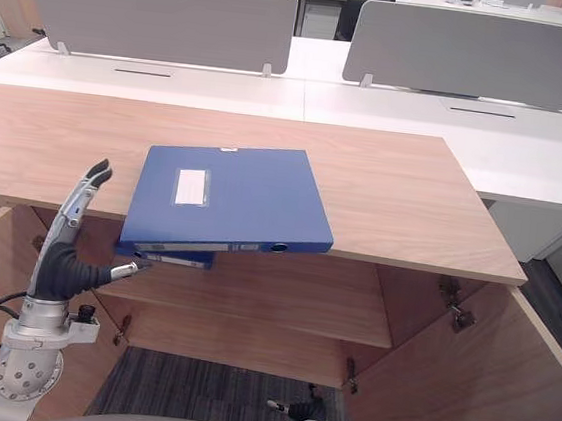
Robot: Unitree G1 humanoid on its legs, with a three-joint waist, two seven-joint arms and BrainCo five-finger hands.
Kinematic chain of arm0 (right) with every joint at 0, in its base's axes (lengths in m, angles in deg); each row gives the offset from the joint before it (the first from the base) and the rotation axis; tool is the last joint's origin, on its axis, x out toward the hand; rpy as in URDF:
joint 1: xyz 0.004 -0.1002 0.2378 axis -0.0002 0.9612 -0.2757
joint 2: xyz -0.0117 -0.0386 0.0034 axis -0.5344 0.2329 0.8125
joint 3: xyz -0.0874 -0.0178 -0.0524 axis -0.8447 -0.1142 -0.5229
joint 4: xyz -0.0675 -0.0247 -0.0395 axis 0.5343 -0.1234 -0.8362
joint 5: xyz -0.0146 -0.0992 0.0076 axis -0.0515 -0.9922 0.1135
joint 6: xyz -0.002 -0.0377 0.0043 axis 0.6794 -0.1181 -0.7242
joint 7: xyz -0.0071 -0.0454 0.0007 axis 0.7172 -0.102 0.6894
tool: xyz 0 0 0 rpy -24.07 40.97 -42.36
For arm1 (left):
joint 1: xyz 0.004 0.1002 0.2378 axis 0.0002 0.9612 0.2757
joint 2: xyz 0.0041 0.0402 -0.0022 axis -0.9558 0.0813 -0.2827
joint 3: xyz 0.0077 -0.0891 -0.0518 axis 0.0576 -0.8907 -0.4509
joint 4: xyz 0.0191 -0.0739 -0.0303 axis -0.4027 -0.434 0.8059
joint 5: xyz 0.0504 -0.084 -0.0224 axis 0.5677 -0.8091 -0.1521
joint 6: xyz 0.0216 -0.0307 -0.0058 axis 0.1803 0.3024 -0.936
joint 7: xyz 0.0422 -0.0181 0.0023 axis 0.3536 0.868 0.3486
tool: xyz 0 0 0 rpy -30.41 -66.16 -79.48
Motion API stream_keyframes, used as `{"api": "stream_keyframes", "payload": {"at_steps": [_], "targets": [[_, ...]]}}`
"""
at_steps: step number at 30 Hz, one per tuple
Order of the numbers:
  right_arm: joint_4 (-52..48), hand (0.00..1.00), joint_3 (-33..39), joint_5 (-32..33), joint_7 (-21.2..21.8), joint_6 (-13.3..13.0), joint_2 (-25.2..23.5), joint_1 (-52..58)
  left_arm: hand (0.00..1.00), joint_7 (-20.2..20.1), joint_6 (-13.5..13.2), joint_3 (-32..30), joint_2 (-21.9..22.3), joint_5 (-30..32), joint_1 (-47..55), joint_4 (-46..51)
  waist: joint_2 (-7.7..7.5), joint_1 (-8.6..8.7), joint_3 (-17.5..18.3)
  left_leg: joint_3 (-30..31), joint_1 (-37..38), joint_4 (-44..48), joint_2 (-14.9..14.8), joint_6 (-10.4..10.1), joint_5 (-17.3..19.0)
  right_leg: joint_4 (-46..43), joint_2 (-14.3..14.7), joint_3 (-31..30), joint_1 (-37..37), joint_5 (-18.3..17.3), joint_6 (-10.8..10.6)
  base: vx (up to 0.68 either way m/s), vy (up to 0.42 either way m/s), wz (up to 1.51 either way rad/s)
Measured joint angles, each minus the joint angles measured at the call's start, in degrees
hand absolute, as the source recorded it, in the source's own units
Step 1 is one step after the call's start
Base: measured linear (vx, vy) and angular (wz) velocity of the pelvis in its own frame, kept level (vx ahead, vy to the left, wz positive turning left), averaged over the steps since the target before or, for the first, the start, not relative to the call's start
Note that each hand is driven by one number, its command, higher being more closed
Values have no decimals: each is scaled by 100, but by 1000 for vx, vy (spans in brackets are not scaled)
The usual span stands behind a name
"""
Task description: Walk over to the cabinet, pick up the folder, carry it to the office cabinet, place the folder inside the office cabinet, then close the office cabinet door
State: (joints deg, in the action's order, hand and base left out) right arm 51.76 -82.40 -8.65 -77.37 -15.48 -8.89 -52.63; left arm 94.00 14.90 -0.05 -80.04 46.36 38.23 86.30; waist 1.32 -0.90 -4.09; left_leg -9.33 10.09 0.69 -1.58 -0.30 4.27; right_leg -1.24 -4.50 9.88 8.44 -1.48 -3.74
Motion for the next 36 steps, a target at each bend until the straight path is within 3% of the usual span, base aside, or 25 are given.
{"api": "stream_keyframes", "payload": {"at_steps": [8,14,22,36], "targets": [[-1,0,5,2,78,2,1,-14,0,25,83,266,-217,825,-403,-19,-11,70,19,-49,12,-13,1,0,18,18,9,-59,-12,1,0,-3,1,-2],[-12,0,24,5,80,19,10,24,0,143,334,473,-238,1340,-654,-363,5,100,130,-156,211,-219,7,13,-11,108,51,-150,4,47,31,0,1,-10],[-24,0,125,6,87,38,8,21,0,136,564,699,-242,1788,-926,-800,-5,180,164,-167,317,-468,55,31,-86,361,54,-143,91,137,43,0,0,0],[-30,0,205,6,122,150,10,-19,0,9,644,1112,-238,2151,-1227,-1182,8,314,184,-169,323,-505,66,39,-77,582,61,-144,169,229,58,-18,-14,0]]}}
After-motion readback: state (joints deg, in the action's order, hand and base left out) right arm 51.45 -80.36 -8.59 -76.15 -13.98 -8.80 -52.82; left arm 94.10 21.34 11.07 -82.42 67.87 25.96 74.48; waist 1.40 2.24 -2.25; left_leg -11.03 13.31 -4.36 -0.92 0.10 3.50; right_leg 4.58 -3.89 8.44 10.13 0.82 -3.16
